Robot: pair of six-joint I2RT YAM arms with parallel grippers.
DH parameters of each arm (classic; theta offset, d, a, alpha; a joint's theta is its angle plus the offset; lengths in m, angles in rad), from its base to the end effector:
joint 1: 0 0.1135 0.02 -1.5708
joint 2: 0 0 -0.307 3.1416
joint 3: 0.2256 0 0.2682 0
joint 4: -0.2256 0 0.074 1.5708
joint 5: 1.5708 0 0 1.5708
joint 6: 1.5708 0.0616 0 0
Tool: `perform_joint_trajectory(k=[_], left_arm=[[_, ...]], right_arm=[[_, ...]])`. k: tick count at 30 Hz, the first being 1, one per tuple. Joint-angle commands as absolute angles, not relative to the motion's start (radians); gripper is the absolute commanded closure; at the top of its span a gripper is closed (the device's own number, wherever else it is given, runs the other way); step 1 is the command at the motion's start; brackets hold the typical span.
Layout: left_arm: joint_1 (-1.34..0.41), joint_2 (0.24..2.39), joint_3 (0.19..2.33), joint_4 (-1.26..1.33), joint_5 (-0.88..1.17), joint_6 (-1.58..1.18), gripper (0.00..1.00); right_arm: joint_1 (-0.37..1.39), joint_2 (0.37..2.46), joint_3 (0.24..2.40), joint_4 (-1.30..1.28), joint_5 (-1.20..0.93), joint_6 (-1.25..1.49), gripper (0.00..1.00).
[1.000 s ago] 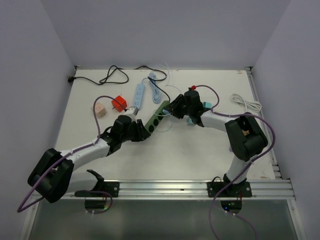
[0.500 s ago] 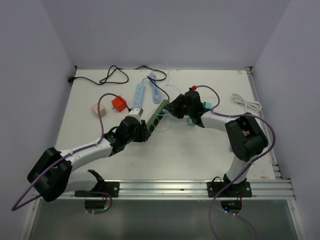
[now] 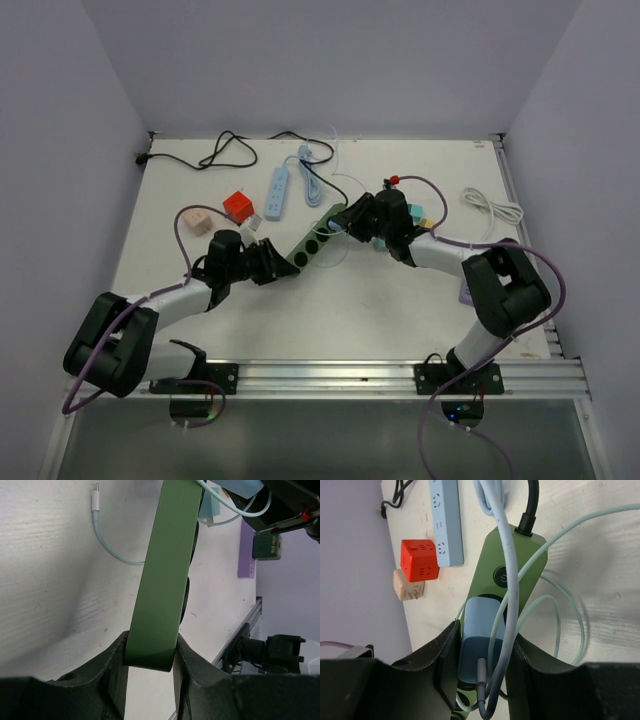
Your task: Pull the plug off the socket
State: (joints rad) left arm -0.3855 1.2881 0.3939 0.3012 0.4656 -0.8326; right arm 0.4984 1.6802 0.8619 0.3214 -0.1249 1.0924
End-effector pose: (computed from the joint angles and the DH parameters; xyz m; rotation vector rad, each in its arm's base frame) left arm 0.2229 -0.1203 0.1699 -0.2298 2.3361 -1.1617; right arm 0.3431 0.1954 0.2044 0.5797 2.1809 1.0574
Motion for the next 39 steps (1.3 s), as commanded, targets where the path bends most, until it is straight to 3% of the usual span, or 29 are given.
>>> perform_joint_trajectory(k=[1,6,10,17,23,28,35,39], left_arm=[[-0.316,1.311,0.390,0.393,0.452,-0.962,1.00],[-0.316,1.310,0.403,0.376,0.425,-0.933,1.00],[-0.333,1.238,0.445,0.261,0.286,-0.823,1.00],[-0.568,1.173,0.567,0.066,-0.222,-0.657,1.00],[-0.698,1.255,0.635,0.002,-0.470,-0.594,1.00],[-0.706,1.267,0.624,-0.017,-0.468,-0.626,1.00],[-0.496,1.267,0.479,0.218,-0.007,-0.779,1.00],[-0.477,1.272,0.483,0.233,0.020,-0.782,1.00]], right_arm=[[0.485,1.603,0.842,0.348,-0.026,0.985,1.00],[0.483,1.606,0.854,0.321,-0.023,0.988,1.00],[0.483,1.629,0.900,0.236,-0.029,1.023,1.00],[0.485,1.680,0.974,0.161,-0.081,1.081,1.00],[0.485,1.675,0.991,0.123,-0.092,1.088,1.00],[0.483,1.678,0.976,0.139,-0.103,1.103,1.00],[0.482,1.674,0.896,0.281,-0.104,1.118,1.00],[0.466,1.672,0.884,0.275,-0.113,1.112,1.00]])
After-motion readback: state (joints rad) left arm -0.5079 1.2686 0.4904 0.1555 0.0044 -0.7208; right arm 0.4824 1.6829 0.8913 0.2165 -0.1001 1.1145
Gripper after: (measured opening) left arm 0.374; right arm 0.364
